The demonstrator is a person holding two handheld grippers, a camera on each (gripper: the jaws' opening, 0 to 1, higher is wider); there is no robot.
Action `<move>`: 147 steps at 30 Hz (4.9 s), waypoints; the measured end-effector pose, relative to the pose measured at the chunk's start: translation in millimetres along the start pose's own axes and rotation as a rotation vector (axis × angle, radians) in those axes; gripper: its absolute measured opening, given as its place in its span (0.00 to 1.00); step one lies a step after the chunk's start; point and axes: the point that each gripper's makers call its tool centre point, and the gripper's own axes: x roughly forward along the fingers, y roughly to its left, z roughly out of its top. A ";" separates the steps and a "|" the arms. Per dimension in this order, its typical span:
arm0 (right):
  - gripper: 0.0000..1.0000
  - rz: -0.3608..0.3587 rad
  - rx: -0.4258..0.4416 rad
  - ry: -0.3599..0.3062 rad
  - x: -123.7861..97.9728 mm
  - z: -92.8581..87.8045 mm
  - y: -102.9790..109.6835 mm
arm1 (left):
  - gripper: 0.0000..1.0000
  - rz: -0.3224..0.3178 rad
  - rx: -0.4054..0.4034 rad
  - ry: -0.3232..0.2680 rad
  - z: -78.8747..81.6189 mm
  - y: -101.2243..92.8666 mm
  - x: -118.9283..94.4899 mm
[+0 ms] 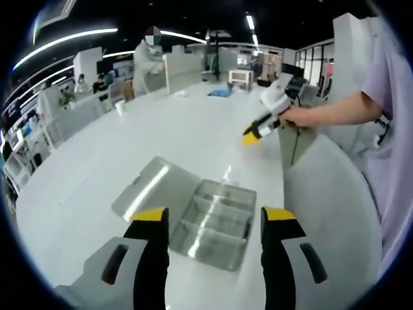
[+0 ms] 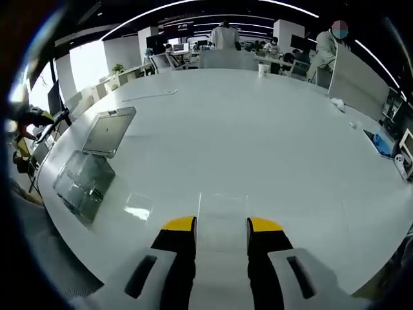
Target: Insert the divider into the dual guide fixture by aligning both edges with the guide slots and pushing it downward to the bottom, including one-sided entry, uneven engagement, binding, and posture correction.
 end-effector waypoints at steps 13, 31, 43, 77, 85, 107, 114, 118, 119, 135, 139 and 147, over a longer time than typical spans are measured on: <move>0.26 0.045 -0.001 -0.076 -12.3 21.5 23.3 | 0.56 -0.005 -0.009 0.001 1.9 -1.6 3.0; 0.26 0.157 -0.092 -0.252 -44.6 72.7 86.0 | 0.55 -0.011 -0.043 -0.021 10.5 -4.9 2.2; 0.26 0.266 -0.185 -0.322 -58.0 80.4 141.4 | 0.49 -0.021 -0.110 -0.032 10.1 -8.8 2.5; 0.26 0.411 -0.404 -0.477 -87.6 107.6 235.7 | 0.20 -0.148 -0.365 -0.159 55.6 -31.0 25.1; 0.26 0.424 -0.442 -0.506 -91.4 109.2 246.0 | 0.13 -0.175 -0.411 -0.168 56.5 -33.9 25.1; 0.20 0.440 -0.503 -0.553 -98.7 116.5 244.0 | 0.00 -0.196 -0.539 -0.177 57.2 -30.9 20.4; 0.19 0.464 -0.514 -0.528 -102.5 119.9 233.3 | 0.00 -0.159 -0.494 -0.165 53.1 -25.6 18.6; 0.19 0.498 -0.556 -0.494 -105.0 121.1 228.2 | 0.00 -0.137 -0.438 -0.134 48.1 -23.8 16.2; 0.19 0.506 -0.569 -0.484 -105.9 121.5 226.6 | 0.00 -0.125 -0.402 -0.117 45.3 -23.4 15.9; 0.18 0.689 -0.719 -0.334 -120.0 143.8 234.0 | 0.00 -0.160 -0.284 -0.083 48.1 -23.3 1.7; 0.18 0.796 -0.764 -0.233 -120.1 128.5 242.5 | 0.00 -0.181 -0.252 -0.057 45.0 -28.5 3.7; 0.17 0.874 -0.909 -0.091 -108.1 114.3 254.9 | 0.00 -0.217 -0.165 0.014 33.7 -43.1 13.9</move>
